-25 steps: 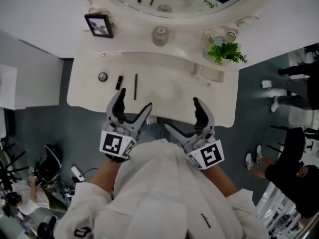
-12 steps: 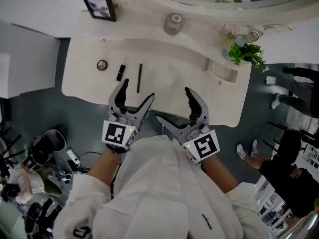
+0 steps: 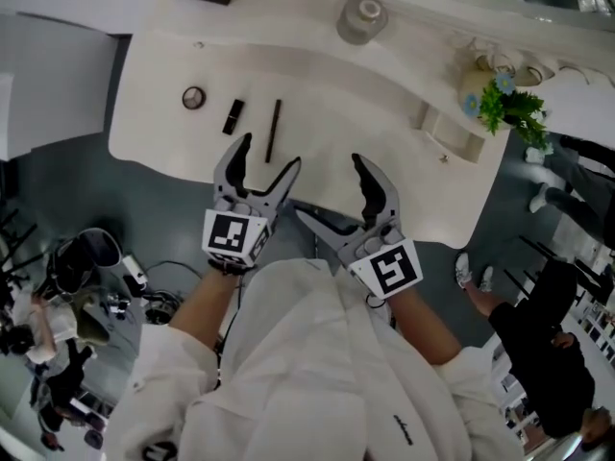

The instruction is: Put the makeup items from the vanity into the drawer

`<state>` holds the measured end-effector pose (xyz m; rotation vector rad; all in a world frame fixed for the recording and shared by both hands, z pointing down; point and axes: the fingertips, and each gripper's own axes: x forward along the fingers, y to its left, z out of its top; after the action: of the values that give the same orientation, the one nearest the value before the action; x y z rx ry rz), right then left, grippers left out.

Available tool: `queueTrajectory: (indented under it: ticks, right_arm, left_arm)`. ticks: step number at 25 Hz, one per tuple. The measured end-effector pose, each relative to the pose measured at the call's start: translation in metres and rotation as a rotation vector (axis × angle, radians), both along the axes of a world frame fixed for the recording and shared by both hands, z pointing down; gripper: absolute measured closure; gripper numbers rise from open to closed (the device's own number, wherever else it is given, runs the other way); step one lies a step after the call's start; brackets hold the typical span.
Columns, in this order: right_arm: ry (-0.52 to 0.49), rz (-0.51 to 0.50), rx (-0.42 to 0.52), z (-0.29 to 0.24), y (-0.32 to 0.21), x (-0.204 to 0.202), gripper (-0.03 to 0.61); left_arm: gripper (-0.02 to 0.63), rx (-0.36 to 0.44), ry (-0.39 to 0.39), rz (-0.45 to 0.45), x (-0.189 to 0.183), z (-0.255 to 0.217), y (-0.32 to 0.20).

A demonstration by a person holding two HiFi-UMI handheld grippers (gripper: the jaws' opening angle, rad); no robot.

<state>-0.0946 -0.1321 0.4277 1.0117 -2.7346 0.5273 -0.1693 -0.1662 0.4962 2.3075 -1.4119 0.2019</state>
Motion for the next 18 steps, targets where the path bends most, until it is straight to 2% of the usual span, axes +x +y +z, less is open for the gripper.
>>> queueTrajectory:
  ticks: [11,18]
  right_arm:
    - [-0.026,-0.044,-0.044,0.029,-0.008,-0.013,0.091]
    - [-0.036,-0.053,-0.083,0.048,-0.013,-0.023,0.091]
  left_arm:
    - [0.215,-0.077,-0.019,-0.033,0.0,0.035,-0.003]
    - [0.216,-0.136,-0.075,-0.054,-0.006,0.057,-0.006]
